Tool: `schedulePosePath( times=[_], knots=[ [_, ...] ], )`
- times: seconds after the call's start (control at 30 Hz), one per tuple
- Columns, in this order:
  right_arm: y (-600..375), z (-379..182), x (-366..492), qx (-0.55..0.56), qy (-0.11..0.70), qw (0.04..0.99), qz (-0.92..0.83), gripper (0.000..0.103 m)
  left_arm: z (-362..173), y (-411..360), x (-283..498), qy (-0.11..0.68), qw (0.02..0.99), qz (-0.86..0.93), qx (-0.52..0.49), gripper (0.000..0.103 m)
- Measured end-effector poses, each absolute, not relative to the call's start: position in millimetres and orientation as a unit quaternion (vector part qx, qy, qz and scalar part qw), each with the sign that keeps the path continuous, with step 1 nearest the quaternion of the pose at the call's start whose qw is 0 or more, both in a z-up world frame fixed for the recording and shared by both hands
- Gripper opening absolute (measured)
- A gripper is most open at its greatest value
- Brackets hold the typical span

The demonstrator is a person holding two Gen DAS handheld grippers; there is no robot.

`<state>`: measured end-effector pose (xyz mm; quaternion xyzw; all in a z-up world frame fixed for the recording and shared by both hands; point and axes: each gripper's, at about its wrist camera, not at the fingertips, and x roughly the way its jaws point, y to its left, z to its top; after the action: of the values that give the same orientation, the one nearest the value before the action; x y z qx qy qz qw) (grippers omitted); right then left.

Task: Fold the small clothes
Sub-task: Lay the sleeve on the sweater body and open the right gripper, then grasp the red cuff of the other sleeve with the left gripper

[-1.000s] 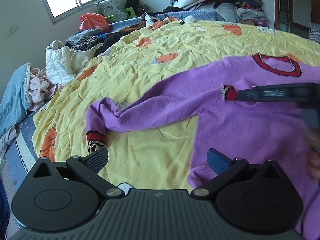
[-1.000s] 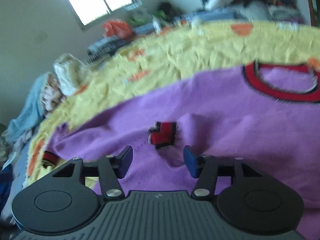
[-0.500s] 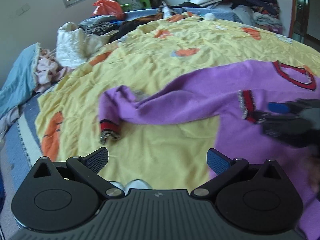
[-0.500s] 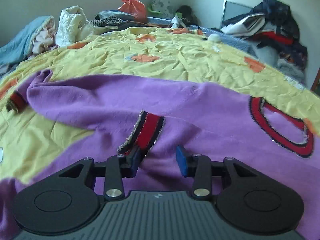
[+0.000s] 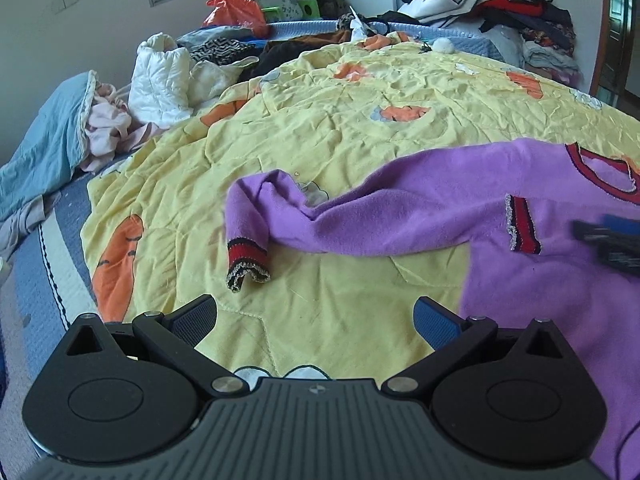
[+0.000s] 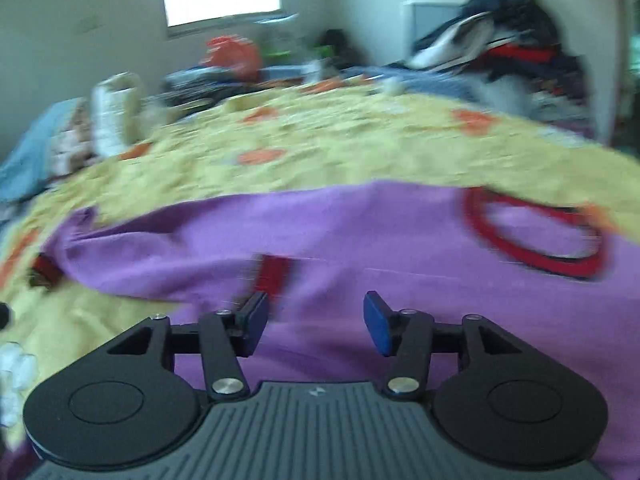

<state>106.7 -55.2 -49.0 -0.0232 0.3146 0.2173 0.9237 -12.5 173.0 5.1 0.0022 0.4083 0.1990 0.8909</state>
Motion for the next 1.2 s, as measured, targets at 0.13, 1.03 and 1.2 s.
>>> schedulePosePath(
  times=[0.13,1.03,1.2],
  knots=[
    [-109.5,-65.2,116.8,-0.003,0.351,0.924,0.155,0.075,-3.7,175.9,-5.1,0.419,0.885,0.2,-0.005,0.103],
    [-114.7,-71.4,22.3,0.074,0.295,0.934,0.188,0.1,-25.1,289.6,5.5,0.349,0.926,0.129,0.061,0.093],
    [-126.3,-75.6,30.1,0.111,0.305,0.929,0.176,0.1,-53.2,247.1,-1.9,0.285,0.911,0.133,0.267,0.085]
  ],
)
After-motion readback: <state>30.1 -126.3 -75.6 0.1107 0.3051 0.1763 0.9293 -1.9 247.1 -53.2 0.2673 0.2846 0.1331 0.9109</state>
